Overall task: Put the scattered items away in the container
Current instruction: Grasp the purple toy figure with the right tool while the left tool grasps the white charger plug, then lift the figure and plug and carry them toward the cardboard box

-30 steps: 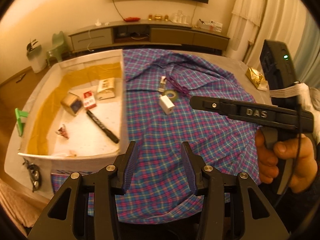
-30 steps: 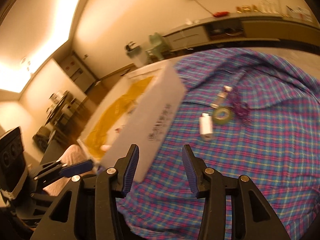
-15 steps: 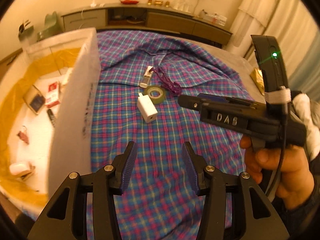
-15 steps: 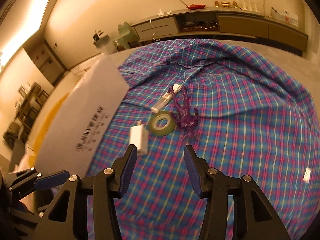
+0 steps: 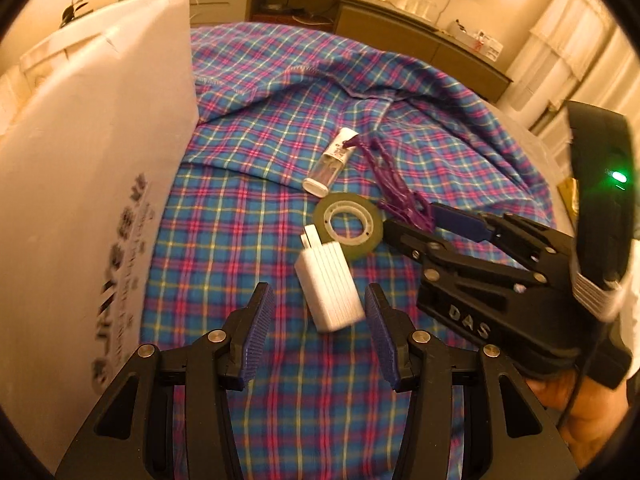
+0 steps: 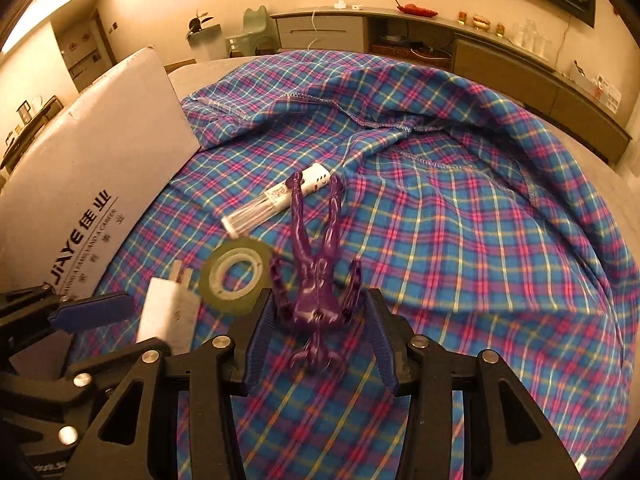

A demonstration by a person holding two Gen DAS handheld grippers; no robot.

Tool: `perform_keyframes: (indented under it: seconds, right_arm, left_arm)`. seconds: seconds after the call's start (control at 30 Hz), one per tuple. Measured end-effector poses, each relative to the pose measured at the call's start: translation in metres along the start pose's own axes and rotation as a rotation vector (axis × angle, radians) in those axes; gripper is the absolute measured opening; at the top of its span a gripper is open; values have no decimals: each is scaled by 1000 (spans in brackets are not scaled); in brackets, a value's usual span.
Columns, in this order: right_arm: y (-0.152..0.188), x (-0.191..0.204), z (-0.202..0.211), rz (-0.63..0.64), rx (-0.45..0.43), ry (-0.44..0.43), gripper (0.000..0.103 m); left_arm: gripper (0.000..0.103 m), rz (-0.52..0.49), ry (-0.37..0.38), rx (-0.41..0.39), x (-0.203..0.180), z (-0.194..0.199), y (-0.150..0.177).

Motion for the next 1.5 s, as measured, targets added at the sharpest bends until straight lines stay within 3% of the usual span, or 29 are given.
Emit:
perform_keyframes:
  seconds: [0.2,0.3,0.47,0.5,0.6,0.73,1.5]
  right_arm:
    - [0,-10,0,-51,23,-28,42]
    - [-1,-20,0,-132,54,-70,40]
    - [-4,-35,8,-255,67,-127,38]
    - [-4,-36,11,-271,68,-135,29]
    - [-4,-37,18,-291,69,-145,25]
    - [0,-35,20,-295,75,-135,25]
    - [9,-20,58,-423,43,-258,25]
  left_arm:
    - [49,-10,-11,-40,2,-11,-10]
    - [23,-27,4,-43,1,-13,-9]
    - [22,-53,38,-60,-4,-7,-7]
    - [22,-55,48,-64,-5,-5,-8]
    - [22,-61,58,-70,-9,2,-7]
    - [22,-61,66,-73,-10,10,-5]
    - [22,-114,73,-100,-27,60,21]
Point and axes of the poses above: each gripper's, at about its wrist camera, not at the fingertips, and z roughly against the way its jaws point, x to its left, y to its underside, the point moved 8 cm from there along -z, roughly the way its jaws point, and after that the axes turned 13 degrees about y, right-handed, at the moved point
